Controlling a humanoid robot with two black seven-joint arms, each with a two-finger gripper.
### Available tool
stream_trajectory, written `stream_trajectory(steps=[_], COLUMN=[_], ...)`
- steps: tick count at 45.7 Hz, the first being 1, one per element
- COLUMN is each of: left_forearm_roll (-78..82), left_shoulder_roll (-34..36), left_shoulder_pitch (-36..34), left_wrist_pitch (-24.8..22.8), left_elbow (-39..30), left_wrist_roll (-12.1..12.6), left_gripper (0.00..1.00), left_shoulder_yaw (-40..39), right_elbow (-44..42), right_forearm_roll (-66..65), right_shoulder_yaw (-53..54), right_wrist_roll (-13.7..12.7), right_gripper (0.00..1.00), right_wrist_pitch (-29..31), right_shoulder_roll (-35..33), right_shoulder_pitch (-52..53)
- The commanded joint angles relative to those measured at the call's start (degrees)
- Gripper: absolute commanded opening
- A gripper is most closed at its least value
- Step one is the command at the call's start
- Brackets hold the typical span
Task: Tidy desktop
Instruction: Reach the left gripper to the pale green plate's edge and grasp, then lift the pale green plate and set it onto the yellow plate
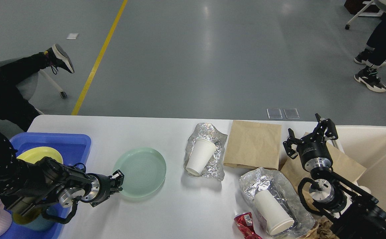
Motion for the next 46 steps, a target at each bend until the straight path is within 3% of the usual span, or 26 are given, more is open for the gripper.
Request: stream_trajectory(steps=[1, 7, 12, 32, 36, 41, 46], left_forearm_roll=[0.0, -0.1, -0.1, -0.8, -0.8, -2.3, -3.8], left_shoulder_roll=[-0.7, -0.1, 0.9, 4.0, 2.3, 1.2, 1.3], left_shoulder_pitch=[0.2, -1.4, -6.7, -47.4, -55.4, -62.1, -62.2], left_wrist_pitch=[0.0, -1.0, -1.7, -2.3, -5.8, -16.4, -17.0], left_elbow=[-0.2, -2.1, -7.0, -37.9, -41.1, -41.2, -40.5], left_wrist_roll=[-0.2, -0.2, 0.2, 1.4, 1.4, 0.9, 0.8], left_gripper=[0.0, 0.0, 0.0, 0.0, 0.0, 0.0, 0.0], left_shoulder_yaw=[0.0, 0.4, 2.6, 17.8, 19.7, 23.8, 24.6], right_elbow=[0.0, 0.0, 0.0, -0.1, -0.1, -0.1, -0.1], right_forearm_roll=[0.0, 0.0, 0.0, 0.0, 0.0, 0.0, 0.0], right_shoulder_yaw=[0.0, 0.0, 0.0, 0.0, 0.0, 0.0, 0.0], right_wrist_roll=[0.0, 0.0, 0.0, 0.0, 0.0, 0.0, 0.0], right_gripper=[1.0, 1.0, 1.0, 1.0, 1.0, 1.0, 1.0], right_wrist_pitch=[0.0, 0.0, 0.0, 0.0, 0.0, 0.0, 0.0], right_shoulder_roll=[0.0, 0.0, 0.0, 0.0, 0.0, 0.0, 0.0], right_shoulder_pitch=[0.0, 0.0, 0.0, 0.0, 0.0, 0.0, 0.0])
